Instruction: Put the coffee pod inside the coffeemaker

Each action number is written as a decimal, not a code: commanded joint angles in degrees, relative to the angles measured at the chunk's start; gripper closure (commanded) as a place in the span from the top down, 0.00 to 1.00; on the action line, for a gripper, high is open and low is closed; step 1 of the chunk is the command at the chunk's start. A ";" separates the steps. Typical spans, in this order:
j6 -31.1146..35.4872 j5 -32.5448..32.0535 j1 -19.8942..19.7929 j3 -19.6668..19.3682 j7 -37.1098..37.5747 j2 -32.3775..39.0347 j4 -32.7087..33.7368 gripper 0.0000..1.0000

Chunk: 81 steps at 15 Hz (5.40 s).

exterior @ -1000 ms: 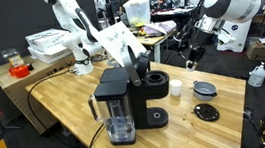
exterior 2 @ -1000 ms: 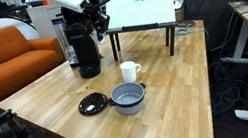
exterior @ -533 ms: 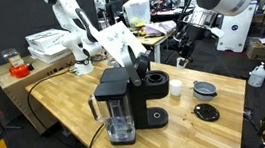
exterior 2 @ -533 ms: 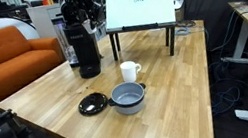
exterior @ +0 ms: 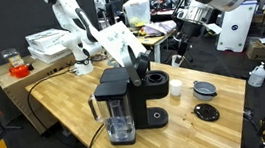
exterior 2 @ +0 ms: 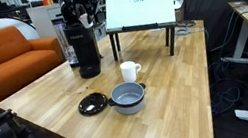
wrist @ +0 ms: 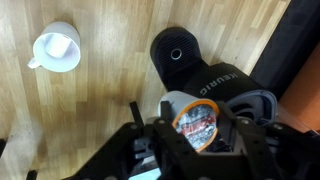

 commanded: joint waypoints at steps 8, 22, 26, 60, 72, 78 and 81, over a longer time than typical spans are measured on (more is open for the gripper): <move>-1.44 -0.90 2.44 1.94 -0.29 0.48 2.42 0.23; -15.36 -17.69 2.92 4.10 0.92 13.93 22.30 0.23; -17.43 -17.27 2.31 4.85 -0.09 15.66 24.98 0.23; -18.68 -15.70 1.56 6.35 -1.44 15.01 23.47 1.00; -7.42 -10.34 1.98 3.46 14.60 -4.60 -3.62 1.00; -5.86 -2.90 3.83 1.21 15.54 -9.66 -11.61 1.00; -5.67 -2.51 4.57 0.62 15.47 -10.74 -12.71 1.00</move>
